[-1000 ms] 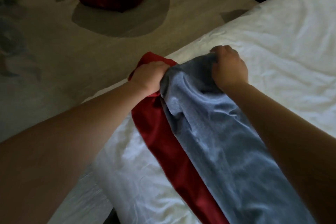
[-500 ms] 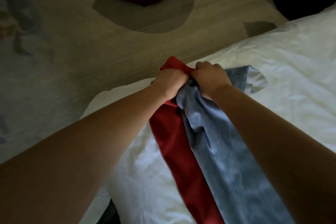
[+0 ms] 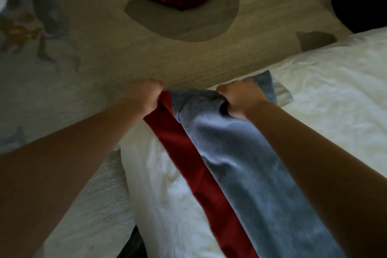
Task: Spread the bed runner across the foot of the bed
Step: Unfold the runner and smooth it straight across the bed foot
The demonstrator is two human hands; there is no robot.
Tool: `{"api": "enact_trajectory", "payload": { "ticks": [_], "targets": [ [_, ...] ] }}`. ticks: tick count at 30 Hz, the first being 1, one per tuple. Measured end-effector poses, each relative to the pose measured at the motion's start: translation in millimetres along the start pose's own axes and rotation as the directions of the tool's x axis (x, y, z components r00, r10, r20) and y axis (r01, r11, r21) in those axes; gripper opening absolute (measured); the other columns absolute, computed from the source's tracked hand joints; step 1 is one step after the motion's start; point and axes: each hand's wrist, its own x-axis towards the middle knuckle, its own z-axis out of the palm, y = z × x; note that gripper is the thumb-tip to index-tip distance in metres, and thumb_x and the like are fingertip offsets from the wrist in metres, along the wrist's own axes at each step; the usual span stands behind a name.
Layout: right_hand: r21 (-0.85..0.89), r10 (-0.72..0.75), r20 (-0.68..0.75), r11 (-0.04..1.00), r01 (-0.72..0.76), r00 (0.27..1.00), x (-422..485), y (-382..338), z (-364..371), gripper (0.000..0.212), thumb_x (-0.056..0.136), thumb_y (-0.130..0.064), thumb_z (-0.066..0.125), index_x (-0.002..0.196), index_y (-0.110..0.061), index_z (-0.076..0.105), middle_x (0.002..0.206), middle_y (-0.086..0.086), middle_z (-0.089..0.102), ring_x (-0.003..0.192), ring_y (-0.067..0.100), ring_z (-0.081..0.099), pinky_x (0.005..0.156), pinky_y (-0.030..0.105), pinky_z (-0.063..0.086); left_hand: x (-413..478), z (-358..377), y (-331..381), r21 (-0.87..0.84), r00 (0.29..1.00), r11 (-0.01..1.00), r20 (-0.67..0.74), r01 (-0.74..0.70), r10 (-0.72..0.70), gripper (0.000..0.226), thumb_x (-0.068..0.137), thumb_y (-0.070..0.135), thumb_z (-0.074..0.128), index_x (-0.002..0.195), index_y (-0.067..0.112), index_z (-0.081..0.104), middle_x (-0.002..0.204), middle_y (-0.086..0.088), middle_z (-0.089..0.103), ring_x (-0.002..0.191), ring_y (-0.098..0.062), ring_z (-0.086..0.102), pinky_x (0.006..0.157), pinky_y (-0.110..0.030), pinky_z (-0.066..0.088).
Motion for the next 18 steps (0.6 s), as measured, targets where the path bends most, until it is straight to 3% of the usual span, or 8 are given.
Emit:
{"api": "enact_trajectory", "payload": {
  "ticks": [4,7,11,14,16,18],
  "targets": [
    [0.136,0.051,0.257,0.987,-0.088,0.965,-13.9,-3.4,11.0,0.023,0.089,-0.032,0.048,0.103,-0.02,0.062,0.097,0.005,0.066,0.09,0.021,0.06,0.074,0.031,0.042,2.3,-4.2,9.8,0.007,1.0,1.0,0.03,0.002,-0.003,0.012,0.075,0.01,0.057,0.084,0.008,0.065,0.084,-0.012,0.067,0.077,-0.033,0.064,0.061,-0.031,0.047],
    [0.345,0.079,0.408,0.909,-0.234,0.909,-22.7,-3.7,18.6,0.024,0.094,-0.029,0.04,0.095,-0.022,0.063,0.096,0.003,0.065,0.092,0.018,0.058,0.083,0.033,0.044,14.8,-11.1,20.6,0.003,0.997,0.999,-0.069,-0.04,0.04,0.013,0.077,0.015,0.055,0.082,0.008,0.066,0.082,-0.012,0.067,0.077,-0.034,0.063,0.061,-0.031,0.045],
    [0.352,0.192,0.188,0.902,-0.248,0.963,-19.8,8.3,19.1,0.026,0.096,-0.022,0.038,0.105,-0.016,0.062,0.105,0.012,0.065,0.092,0.026,0.059,0.077,0.033,0.043,30.4,-19.3,48.4,-0.079,0.973,0.977,-0.135,-0.2,0.188,0.022,0.091,0.026,0.049,0.092,0.012,0.066,0.09,-0.008,0.067,0.082,-0.029,0.061,0.07,-0.038,0.052],
    [0.297,0.255,-0.003,0.924,-0.242,0.967,-15.0,17.4,17.0,0.023,0.094,-0.014,0.044,0.114,-0.016,0.054,0.11,0.013,0.061,0.097,0.029,0.059,0.079,0.037,0.047,38.6,-25.2,74.5,-0.161,0.953,0.942,0.026,-0.295,0.303,0.024,0.09,0.037,0.053,0.1,0.018,0.065,0.093,-0.003,0.067,0.088,-0.025,0.062,0.078,-0.042,0.052],
    [0.183,0.268,-0.044,0.949,-0.256,0.962,-14.3,22.4,20.2,0.026,0.094,-0.013,0.048,0.119,-0.015,0.052,0.114,0.012,0.059,0.102,0.03,0.058,0.078,0.039,0.047,40.3,-24.2,85.3,-0.234,0.929,0.922,0.133,-0.308,0.345,0.022,0.088,0.034,0.057,0.103,0.02,0.065,0.095,-0.001,0.068,0.089,-0.024,0.063,0.081,-0.042,0.052],
    [0.096,0.293,-0.042,0.953,-0.288,0.955,-15.7,28.1,24.8,0.022,0.096,-0.015,0.045,0.117,-0.014,0.052,0.108,0.012,0.061,0.098,0.029,0.059,0.071,0.036,0.043,40.1,-20.2,87.9,-0.27,0.92,0.911,0.152,-0.312,0.36,0.023,0.088,0.028,0.06,0.109,0.019,0.064,0.102,-0.003,0.068,0.093,-0.024,0.062,0.085,-0.043,0.05]
  ]
}}
